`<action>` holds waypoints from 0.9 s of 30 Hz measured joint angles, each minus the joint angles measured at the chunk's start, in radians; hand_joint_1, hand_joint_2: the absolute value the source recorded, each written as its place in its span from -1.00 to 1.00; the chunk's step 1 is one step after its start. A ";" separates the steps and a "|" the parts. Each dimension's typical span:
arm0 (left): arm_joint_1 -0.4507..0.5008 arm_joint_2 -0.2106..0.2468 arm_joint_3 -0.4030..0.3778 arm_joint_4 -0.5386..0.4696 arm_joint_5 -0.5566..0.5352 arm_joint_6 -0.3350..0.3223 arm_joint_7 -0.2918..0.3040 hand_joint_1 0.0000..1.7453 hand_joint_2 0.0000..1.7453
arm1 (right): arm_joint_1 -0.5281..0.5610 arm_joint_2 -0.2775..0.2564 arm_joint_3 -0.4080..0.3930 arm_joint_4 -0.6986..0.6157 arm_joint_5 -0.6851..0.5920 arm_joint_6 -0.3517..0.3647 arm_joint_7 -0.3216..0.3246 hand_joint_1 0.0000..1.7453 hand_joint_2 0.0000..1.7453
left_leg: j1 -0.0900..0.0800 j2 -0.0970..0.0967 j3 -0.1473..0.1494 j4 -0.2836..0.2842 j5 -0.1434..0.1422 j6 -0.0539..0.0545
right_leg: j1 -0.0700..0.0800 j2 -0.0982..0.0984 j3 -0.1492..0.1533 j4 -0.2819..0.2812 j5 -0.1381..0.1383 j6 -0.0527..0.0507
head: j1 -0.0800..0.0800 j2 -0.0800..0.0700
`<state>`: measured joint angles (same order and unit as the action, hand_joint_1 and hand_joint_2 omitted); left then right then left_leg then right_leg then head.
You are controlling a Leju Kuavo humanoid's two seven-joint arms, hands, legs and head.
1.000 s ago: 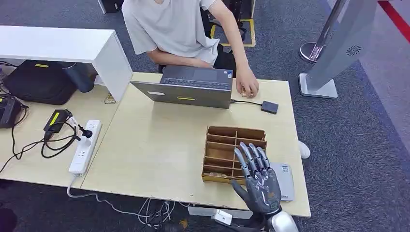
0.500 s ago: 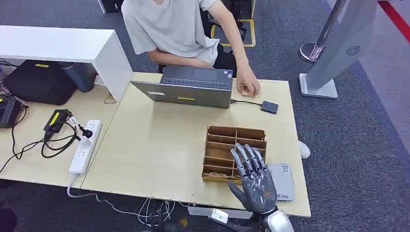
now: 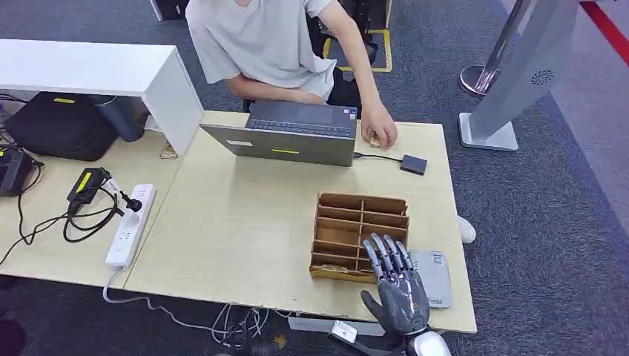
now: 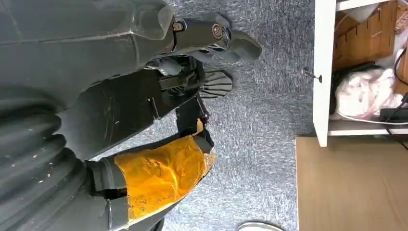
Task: Pass the card to the sensor for recognition and then transmit it.
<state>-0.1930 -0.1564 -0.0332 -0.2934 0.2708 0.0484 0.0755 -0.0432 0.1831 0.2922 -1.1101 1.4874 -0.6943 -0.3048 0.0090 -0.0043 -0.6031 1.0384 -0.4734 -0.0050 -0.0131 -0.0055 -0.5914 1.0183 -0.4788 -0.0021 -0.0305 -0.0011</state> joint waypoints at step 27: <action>0.000 0.004 0.002 0.001 -0.020 0.002 0.006 -1.00 1.00 | -0.037 -0.018 0.002 0.037 -0.008 0.000 0.024 -1.00 1.00 | 0.000 0.000 0.000 0.000 0.000 0.000 | 0.000 0.000 0.000 0.000 0.000 0.000 | 0.000 0.000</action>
<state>-0.1933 -0.1526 -0.0317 -0.2922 0.2506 0.0504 0.0816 -0.0803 0.1656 0.2945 -1.0727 1.4797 -0.6947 -0.2811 0.0091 -0.0042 -0.6032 1.0384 -0.4734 -0.0050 -0.0131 -0.0054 -0.5914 1.0184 -0.4788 -0.0021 -0.0301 -0.0011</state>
